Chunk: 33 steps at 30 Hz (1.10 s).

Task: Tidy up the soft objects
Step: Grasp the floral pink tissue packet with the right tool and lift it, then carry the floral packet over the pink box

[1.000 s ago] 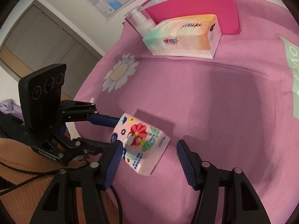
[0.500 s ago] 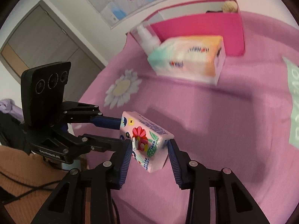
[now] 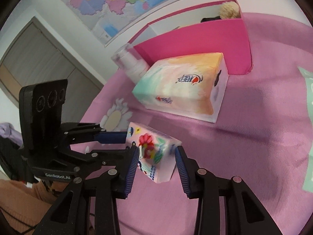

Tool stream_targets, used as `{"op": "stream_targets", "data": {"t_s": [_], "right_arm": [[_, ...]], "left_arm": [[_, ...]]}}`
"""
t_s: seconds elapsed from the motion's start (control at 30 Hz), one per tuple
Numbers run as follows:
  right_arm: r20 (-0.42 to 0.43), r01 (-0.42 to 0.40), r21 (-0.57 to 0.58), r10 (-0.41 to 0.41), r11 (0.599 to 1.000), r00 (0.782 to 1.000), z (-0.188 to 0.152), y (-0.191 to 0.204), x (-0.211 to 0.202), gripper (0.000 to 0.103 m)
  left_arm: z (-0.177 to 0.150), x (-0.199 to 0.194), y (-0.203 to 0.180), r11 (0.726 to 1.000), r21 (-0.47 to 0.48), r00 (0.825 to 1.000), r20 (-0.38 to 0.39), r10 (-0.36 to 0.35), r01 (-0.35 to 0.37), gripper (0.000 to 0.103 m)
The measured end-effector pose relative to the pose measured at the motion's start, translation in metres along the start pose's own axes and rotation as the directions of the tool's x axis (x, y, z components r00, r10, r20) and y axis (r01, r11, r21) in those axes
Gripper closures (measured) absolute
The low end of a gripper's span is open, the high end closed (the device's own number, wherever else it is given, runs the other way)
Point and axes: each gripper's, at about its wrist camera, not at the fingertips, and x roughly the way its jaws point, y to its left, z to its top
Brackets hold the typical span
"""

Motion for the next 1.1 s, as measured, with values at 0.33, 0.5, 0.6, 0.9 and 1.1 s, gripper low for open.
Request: {"op": "stream_targets", "data": {"t_s": [0.33, 0.5, 0.6, 0.9, 1.1], "right_arm": [[0.017, 0.006, 0.060, -0.007, 0.998, 1.000, -0.004, -0.010, 0.002, 0.061], [0.019, -0.001, 0.059, 0.000, 0.998, 1.000, -0.009, -0.008, 0.003, 0.064], [0.017, 0.013, 0.052, -0.014, 0.999, 1.000, -0.009, -0.006, 0.007, 0.067], [0.043, 0.033, 0.018, -0.034, 0.999, 0.998, -0.005, 0.005, -0.005, 0.068], [0.068, 0.035, 0.005, -0.036, 0.999, 0.997, 0.000, 0.011, -0.012, 0.068]], "left_arm": [[0.000, 0.005, 0.001, 1.000, -0.012, 1.000, -0.003, -0.003, 0.003, 0.062], [0.000, 0.006, 0.002, 1.000, -0.019, 1.000, -0.003, -0.017, 0.017, 0.062], [0.000, 0.005, 0.002, 0.999, -0.026, 1.000, -0.004, -0.021, 0.021, 0.062], [0.002, -0.008, -0.003, 1.000, -0.011, 0.999, 0.025, -0.023, 0.023, 0.062], [0.004, -0.018, -0.007, 1.000, 0.005, 0.998, 0.053, -0.017, 0.017, 0.062]]}}
